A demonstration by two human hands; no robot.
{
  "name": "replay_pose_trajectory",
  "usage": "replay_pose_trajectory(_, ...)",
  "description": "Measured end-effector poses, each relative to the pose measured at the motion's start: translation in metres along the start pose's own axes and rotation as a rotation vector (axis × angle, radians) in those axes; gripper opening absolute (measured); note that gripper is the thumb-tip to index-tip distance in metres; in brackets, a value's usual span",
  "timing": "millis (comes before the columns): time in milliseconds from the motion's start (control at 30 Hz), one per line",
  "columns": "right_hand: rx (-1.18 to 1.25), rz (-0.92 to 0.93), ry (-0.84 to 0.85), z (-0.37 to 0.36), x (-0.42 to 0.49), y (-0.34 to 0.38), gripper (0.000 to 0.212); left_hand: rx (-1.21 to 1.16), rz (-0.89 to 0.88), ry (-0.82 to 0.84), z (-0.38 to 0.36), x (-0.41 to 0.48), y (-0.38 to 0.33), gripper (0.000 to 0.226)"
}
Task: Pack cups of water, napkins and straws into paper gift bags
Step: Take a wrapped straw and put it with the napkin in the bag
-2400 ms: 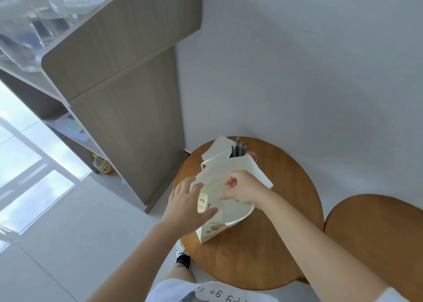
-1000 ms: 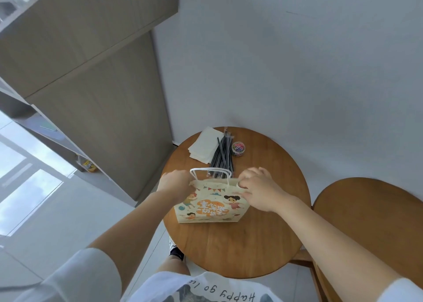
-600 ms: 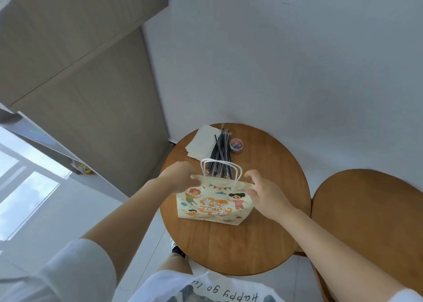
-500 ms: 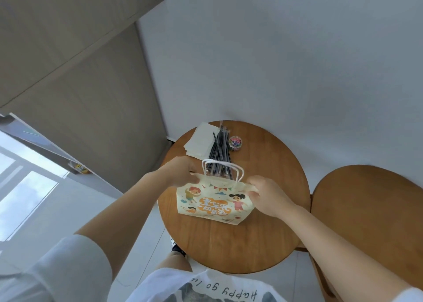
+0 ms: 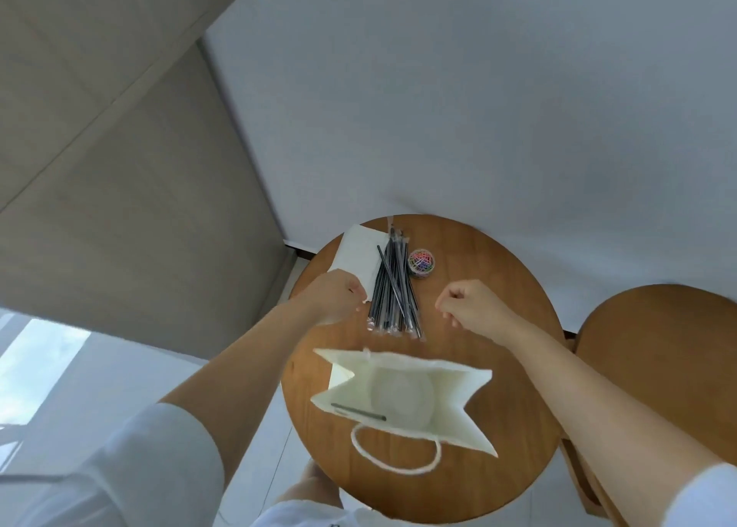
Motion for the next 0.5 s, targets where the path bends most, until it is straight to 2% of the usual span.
replay_pose_trajectory(200, -0.042, -0.233, 0.023, -0.021, 0.087, -0.018, 0.015, 0.08, -0.005, 0.108, -0.014, 0.062, 0.006, 0.027)
replay_pose_trajectory(367, -0.256, -0.231, -0.137, -0.03, 0.147, -0.028, 0.026, 0.075, 0.0, 0.172, -0.024, 0.109, 0.01, 0.028)
replay_pose_trajectory(433, -0.289, -0.203, -0.205, -0.034, 0.164, -0.028, 0.025, 0.065, -0.005, 0.186, -0.027, 0.121, 0.011, 0.029)
replay_pose_trajectory(500, -0.292, -0.202, -0.253, -0.037, 0.178, -0.03, 0.033, 0.053, 0.003, 0.205, -0.03, 0.131, 0.014, 0.03)
Point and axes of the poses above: each hand's wrist, its own x-axis towards the middle knuckle, its own z-axis out of the back of the hand, y = z × x, the point moved 3 cm from there along x, towards the middle knuckle, and after that the axes turned 4 degrees about -y, right-handed, at the moved point
